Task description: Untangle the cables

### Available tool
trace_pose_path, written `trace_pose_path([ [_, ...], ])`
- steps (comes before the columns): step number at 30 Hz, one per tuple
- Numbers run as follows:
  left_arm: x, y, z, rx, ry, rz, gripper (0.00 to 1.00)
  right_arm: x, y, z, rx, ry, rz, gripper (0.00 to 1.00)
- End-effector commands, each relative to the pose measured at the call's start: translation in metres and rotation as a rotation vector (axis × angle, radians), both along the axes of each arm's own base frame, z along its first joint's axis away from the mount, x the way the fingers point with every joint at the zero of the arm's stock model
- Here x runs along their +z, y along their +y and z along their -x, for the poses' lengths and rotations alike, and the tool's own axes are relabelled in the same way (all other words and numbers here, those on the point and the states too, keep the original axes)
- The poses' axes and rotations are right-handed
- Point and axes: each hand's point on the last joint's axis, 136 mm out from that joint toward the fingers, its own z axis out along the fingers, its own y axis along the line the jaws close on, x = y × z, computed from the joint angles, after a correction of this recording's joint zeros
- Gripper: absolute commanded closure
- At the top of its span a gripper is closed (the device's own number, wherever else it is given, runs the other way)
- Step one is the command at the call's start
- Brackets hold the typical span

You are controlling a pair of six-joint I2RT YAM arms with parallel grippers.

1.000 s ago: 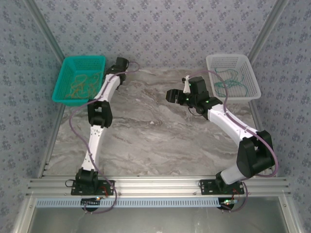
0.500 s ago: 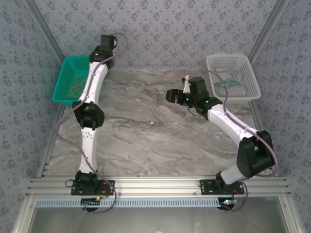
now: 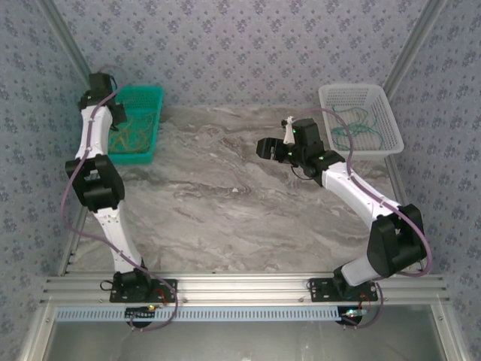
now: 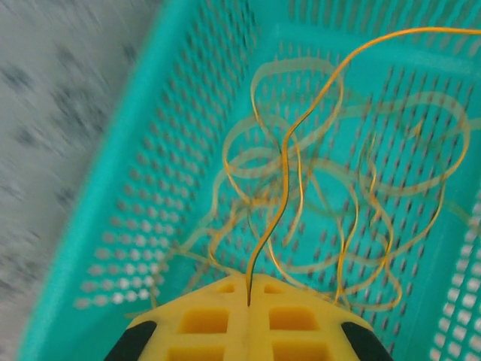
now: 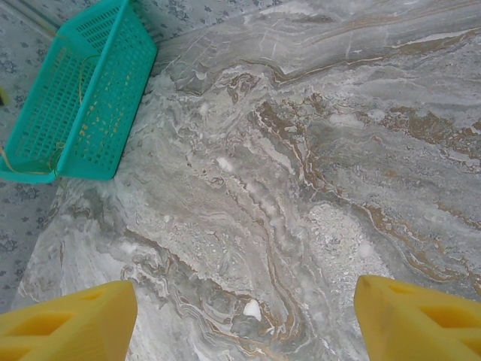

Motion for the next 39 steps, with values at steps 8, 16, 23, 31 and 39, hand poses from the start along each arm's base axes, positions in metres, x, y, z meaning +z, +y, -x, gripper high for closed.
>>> trace_pose_path([
  [8,-0.010,-0.012,0.010,0.023,-0.003,0.017,0.52,0.007,0.003,0.002,0.023,-0.022,0.022,0.22],
  [16,0.080,-0.016,0.054,0.111,-0.218,-0.033,0.12,0.003,-0.005,0.001,-0.001,-0.023,0.057,0.21],
  [23,0.089,-0.044,0.145,0.192,-0.424,-0.001,0.01,0.013,-0.036,0.005,-0.030,-0.173,0.255,0.09],
  [31,0.025,-0.088,0.209,0.032,-0.657,0.013,0.01,-0.010,-0.154,0.033,-0.422,-0.301,0.569,0.06],
  [39,-0.025,-0.110,0.198,-0.175,-0.667,-0.040,0.01,-0.074,-0.251,0.058,-0.672,-0.245,0.635,0.00],
])
